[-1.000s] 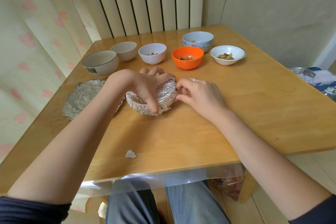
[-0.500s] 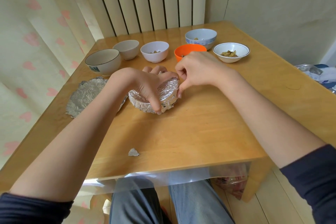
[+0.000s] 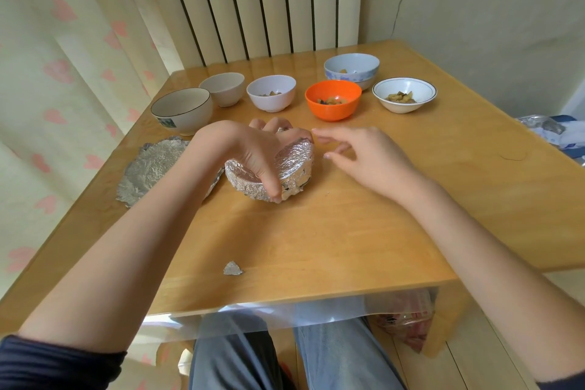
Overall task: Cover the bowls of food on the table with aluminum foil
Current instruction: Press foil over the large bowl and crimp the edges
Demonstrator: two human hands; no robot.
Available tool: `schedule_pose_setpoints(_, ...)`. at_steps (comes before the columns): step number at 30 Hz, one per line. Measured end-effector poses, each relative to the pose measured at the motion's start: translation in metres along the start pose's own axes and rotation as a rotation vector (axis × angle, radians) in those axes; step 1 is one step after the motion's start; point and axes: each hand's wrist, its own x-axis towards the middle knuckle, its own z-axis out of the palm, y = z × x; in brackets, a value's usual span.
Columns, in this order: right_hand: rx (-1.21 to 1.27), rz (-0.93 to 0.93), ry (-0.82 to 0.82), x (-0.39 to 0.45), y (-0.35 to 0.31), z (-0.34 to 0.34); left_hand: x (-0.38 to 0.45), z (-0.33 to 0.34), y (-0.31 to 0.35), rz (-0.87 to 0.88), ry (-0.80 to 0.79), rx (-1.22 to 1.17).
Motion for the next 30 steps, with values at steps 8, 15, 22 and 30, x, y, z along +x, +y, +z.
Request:
schedule_pose_setpoints(8, 0.689, 0.196, -0.204, -0.018, -0.016, 0.034, -0.001, 0.002, 0.0, -0.046, 0.032, 0.001)
schedule_pose_setpoints(15, 0.268, 0.221, -0.092, -0.021, -0.01, 0.039, -0.003, 0.002, 0.0, -0.106, 0.019, 0.008)
schedule_pose_setpoints(22, -0.038, 0.087, 0.004, -0.021, -0.021, 0.046, -0.011, 0.01, -0.004, 0.081, 0.082, -0.09)
schedule_pose_setpoints(30, -0.256, 0.013, 0.033, -0.009, -0.025, 0.039, -0.005, 0.01, -0.006, 0.105, 0.074, -0.098)
